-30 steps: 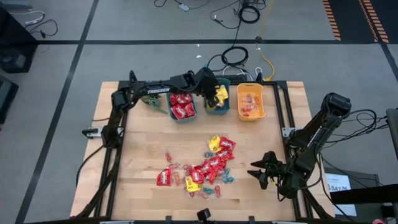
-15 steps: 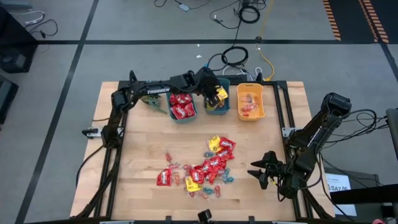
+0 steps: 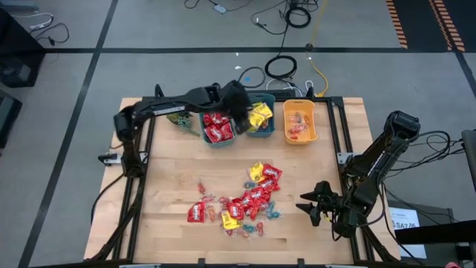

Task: Sort candy
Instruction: Put the yellow candy into the blue bin

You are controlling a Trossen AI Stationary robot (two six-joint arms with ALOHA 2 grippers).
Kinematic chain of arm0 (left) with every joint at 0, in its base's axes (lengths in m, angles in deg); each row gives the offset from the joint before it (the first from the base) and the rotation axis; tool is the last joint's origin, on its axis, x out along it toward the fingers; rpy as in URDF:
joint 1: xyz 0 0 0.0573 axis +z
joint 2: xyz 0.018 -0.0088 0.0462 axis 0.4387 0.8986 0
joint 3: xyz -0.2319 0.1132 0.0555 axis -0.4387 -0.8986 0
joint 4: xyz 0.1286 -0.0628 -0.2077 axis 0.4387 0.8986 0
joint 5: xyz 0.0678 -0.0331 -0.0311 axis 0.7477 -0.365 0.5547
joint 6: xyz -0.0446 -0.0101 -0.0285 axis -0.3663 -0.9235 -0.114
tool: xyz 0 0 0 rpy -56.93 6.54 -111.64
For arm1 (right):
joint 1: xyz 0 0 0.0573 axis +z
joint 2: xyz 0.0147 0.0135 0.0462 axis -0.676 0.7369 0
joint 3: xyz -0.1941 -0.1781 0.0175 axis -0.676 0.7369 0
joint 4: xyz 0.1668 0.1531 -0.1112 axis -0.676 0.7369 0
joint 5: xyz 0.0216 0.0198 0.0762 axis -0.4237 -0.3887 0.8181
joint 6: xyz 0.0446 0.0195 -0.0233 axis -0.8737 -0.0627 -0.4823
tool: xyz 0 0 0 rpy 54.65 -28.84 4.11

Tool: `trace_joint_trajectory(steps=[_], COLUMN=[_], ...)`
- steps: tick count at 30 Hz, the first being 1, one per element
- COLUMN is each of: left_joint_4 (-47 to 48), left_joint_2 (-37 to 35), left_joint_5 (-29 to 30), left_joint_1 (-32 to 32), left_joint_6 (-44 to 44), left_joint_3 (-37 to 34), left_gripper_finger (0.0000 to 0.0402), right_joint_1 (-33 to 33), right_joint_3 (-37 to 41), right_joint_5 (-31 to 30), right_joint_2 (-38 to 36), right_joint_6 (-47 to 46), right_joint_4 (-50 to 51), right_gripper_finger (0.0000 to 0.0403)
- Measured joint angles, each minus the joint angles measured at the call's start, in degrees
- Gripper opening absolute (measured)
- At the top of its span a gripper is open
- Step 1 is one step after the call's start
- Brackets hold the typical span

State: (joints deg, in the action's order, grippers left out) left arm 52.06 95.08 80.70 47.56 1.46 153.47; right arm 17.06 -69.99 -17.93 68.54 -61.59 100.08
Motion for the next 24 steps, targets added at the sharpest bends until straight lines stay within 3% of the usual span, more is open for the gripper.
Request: trace_joint_trajectory(steps=[5, 9, 12, 15, 18, 24], left_joint_4=[-4.23, -19.49, -29.95, -34.61, -36.55, -48.7], left_joint_2=[-8.8, -14.71, -15.62, -13.48, -8.78, 1.84], left_joint_5=[1.75, 1.02, 0.62, 1.55, 6.47, 7.67], left_joint_1=[-1.83, -7.74, -13.5, -19.0, -22.58, -24.99], left_joint_6=[-7.19, -15.09, -14.75, -8.19, -3.34, -2.66], left_joint_3=[-13.34, -26.19, -31.65, -33.21, -33.42, -33.36], left_gripper_finger=[0.0109, 0.0109, 0.0109, 0.0109, 0.0108, 0.0108], right_joint_1=[0.0, 0.02, 0.02, 0.02, 0.02, 0.01], right_joint_3=[0.0, 0.0, 0.0, 0.0, 0.0, 0.01], right_joint_5=[0.0, 0.04, 0.04, 0.03, 0.2, 0.22], right_joint_2=[0.0, 0.0, 0.0, 0.0, 0.0, 0.0], right_joint_6=[0.32, 0.4, 1.31, 2.01, 2.14, 3.63], right_joint_4=[-0.18, -0.47, -0.71, -1.1, -1.32, -2.59], right_gripper_finger=[0.0224, 0.0224, 0.0224, 0.0224, 0.0224, 0.0224])
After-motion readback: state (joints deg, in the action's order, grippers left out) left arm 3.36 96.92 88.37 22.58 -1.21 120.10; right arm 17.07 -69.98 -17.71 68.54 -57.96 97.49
